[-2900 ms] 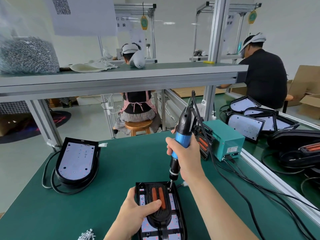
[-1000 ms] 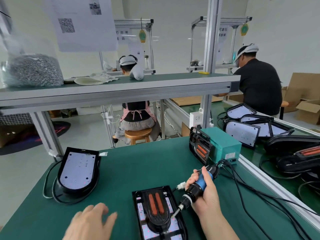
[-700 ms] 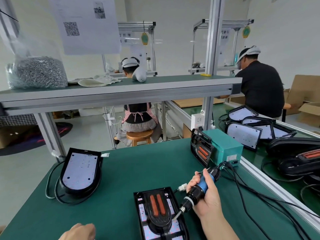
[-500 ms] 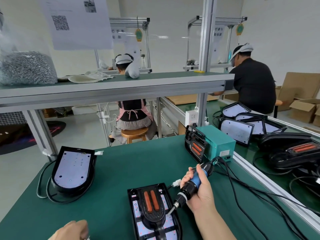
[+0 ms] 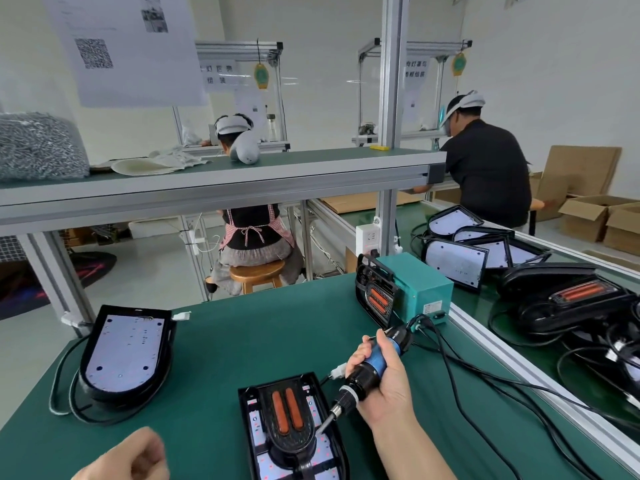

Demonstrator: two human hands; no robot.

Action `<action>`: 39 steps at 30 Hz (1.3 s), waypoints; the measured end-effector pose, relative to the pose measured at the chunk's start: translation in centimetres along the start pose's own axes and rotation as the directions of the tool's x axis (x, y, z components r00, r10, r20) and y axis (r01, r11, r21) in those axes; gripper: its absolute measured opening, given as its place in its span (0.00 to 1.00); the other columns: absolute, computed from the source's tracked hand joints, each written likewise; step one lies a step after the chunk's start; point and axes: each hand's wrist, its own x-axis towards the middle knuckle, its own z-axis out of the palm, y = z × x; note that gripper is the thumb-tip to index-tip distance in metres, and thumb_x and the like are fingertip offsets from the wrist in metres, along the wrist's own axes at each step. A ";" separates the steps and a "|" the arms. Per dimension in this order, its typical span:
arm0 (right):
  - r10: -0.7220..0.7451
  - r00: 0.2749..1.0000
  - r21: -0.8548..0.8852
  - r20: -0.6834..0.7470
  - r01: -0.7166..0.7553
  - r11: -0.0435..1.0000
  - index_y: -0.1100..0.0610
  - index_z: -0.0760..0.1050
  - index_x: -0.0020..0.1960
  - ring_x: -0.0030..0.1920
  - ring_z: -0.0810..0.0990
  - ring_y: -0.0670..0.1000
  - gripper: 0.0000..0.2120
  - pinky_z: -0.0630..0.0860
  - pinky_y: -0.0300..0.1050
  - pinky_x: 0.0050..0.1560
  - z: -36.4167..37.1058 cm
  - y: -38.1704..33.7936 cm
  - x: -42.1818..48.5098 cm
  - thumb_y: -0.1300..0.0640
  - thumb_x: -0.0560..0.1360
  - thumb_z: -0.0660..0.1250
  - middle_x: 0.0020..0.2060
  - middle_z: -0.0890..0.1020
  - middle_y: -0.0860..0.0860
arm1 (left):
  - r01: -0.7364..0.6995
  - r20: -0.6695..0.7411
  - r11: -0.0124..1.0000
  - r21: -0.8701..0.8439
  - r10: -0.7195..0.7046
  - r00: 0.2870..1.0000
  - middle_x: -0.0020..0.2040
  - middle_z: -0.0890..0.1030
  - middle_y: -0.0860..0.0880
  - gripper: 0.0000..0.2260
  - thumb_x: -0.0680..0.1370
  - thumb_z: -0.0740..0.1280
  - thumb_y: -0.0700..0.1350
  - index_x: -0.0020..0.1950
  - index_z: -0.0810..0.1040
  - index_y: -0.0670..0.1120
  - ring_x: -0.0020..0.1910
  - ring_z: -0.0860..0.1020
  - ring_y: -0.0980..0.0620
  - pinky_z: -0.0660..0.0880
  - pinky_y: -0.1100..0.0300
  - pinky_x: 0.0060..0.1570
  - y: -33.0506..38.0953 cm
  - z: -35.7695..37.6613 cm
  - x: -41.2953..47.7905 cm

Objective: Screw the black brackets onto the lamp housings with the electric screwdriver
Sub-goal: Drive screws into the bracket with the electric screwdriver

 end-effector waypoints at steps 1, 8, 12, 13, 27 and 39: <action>0.002 1.000 0.008 0.003 -0.002 1.000 0.59 0.75 0.45 0.26 0.75 0.46 0.11 0.77 0.38 0.27 0.3 0.0 -0.2 0.55 0.70 0.75 0.31 0.75 0.50 | 0.081 0.066 0.995 -0.060 -0.077 0.995 0.22 0.73 0.51 0.12 0.67 0.70 0.43 0.25 0.75 0.48 0.30 0.71 0.48 0.70 0.61 0.34 0.2 0.3 -0.3; 0.026 0.999 0.043 0.021 -0.026 0.999 0.60 0.76 0.45 0.26 0.75 0.47 0.10 0.77 0.39 0.27 3.0 1.1 -1.9 0.58 0.69 0.76 0.32 0.76 0.51 | 0.282 0.345 0.838 -0.467 -0.121 0.931 0.29 0.82 0.38 0.14 0.71 0.67 0.26 0.28 0.76 0.40 0.27 0.83 0.46 0.74 0.65 0.28 2.6 4.4 -2.0; 0.025 0.999 0.049 0.030 -0.027 0.998 0.60 0.76 0.45 0.25 0.75 0.47 0.11 0.77 0.39 0.26 4.3 1.7 -2.7 0.59 0.67 0.76 0.33 0.77 0.51 | 0.417 0.423 0.675 -0.608 -0.169 0.890 0.32 0.82 0.32 0.10 0.71 0.67 0.21 0.32 0.74 0.30 0.31 0.84 0.37 0.78 0.64 0.27 3.3 5.7 -2.1; 0.025 0.999 0.052 0.030 -0.027 0.998 0.60 0.76 0.45 0.25 0.75 0.47 0.11 0.77 0.39 0.26 4.6 1.7 -2.8 0.60 0.67 0.76 0.32 0.77 0.51 | 0.429 0.445 0.657 -0.620 -0.156 0.882 0.33 0.82 0.32 0.09 0.71 0.67 0.21 0.33 0.73 0.29 0.31 0.84 0.36 0.78 0.64 0.27 3.5 5.8 -2.1; -0.008 1.000 0.020 -0.002 0.008 1.000 0.60 0.75 0.44 0.26 0.75 0.47 0.11 0.76 0.39 0.26 5.3 2.4 -3.3 0.61 0.66 0.76 0.31 0.77 0.52 | 0.453 0.547 0.596 -0.662 -0.028 0.837 0.37 0.83 0.32 0.11 0.71 0.69 0.23 0.36 0.86 0.36 0.34 0.84 0.37 0.80 0.64 0.34 4.5 6.0 -2.9; -0.063 0.997 -0.046 -0.034 0.061 0.997 0.59 0.74 0.45 0.26 0.73 0.47 0.13 0.75 0.40 0.25 4.7 3.2 -2.9 0.60 0.66 0.76 0.30 0.76 0.52 | 0.581 0.597 0.443 -0.683 -0.119 0.793 0.37 0.81 0.27 0.05 0.71 0.67 0.20 0.41 0.80 0.26 0.30 0.83 0.34 0.79 0.61 0.26 5.4 5.5 -2.9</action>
